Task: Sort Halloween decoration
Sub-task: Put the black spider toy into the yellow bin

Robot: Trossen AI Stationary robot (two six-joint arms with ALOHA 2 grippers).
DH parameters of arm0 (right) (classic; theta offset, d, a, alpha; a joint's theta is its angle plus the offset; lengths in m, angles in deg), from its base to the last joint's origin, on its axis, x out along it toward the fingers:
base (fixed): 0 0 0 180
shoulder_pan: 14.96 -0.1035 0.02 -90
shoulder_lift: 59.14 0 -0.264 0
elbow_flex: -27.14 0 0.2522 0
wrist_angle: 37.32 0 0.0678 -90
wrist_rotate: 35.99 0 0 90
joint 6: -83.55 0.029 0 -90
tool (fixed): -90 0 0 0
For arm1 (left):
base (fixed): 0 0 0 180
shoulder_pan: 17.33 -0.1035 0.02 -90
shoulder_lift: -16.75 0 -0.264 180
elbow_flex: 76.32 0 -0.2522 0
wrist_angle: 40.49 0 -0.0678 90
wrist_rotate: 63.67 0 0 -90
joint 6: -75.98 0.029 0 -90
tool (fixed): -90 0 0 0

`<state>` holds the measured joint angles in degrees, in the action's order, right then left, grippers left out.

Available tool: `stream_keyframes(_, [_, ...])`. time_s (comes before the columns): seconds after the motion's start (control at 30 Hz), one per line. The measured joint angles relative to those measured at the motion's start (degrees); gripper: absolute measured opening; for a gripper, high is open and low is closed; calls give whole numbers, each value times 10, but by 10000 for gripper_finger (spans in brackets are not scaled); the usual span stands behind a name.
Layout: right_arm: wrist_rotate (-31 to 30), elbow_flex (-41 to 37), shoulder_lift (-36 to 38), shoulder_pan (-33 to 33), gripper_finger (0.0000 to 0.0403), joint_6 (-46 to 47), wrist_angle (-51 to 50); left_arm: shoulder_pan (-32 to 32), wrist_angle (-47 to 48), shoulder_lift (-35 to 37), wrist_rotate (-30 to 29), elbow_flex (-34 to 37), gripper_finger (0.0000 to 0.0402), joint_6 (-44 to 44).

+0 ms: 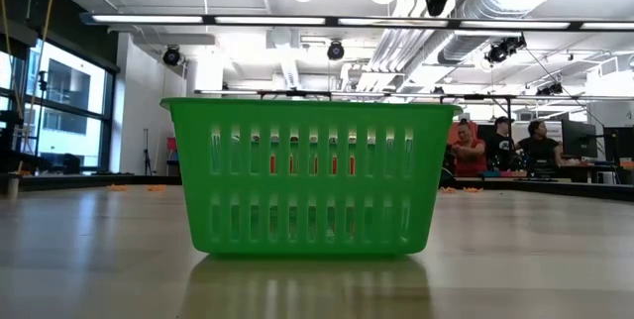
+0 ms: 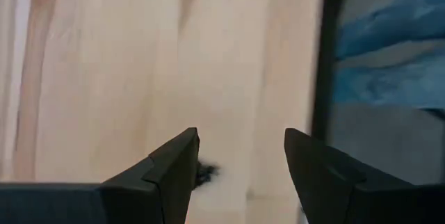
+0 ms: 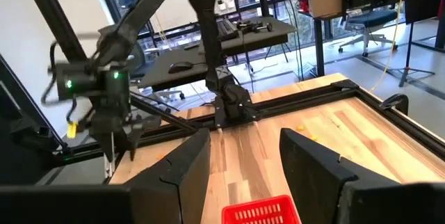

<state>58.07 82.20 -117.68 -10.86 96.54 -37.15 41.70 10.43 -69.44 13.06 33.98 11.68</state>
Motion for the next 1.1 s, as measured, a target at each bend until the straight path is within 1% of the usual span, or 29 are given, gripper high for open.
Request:
stream_keyframes(0.1, [0,0,0,0,169,0,-2,23,12,-38,-25,0,204,-16])
stream_keyframes(0.2, [0,0,0,0,169,0,-11,26,31,-64,-33,0,204,-7])
stream_keyframes(0.27, [0,0,0,0,169,0,-15,26,33,-79,-24,0,204,-2])
stream_keyframes(0.4, [0,0,0,0,169,0,-23,28,11,-94,1,0,204,-29])
stream_keyframes(0.67, [0,0,0,0,169,0,-34,51,29,-122,15,0,204,-97])
stream_keyframes(0.87, [0,0,0,0,169,0,-40,55,21,-138,11,0,204,-106])
stream_keyframes(0.97, [0,0,0,0,169,0,-41,55,18,-150,11,-1,196,-107])
stream_keyframes(1.1, [0,0,0,0,169,0,-44,56,18,-158,6,-3,174,-107])
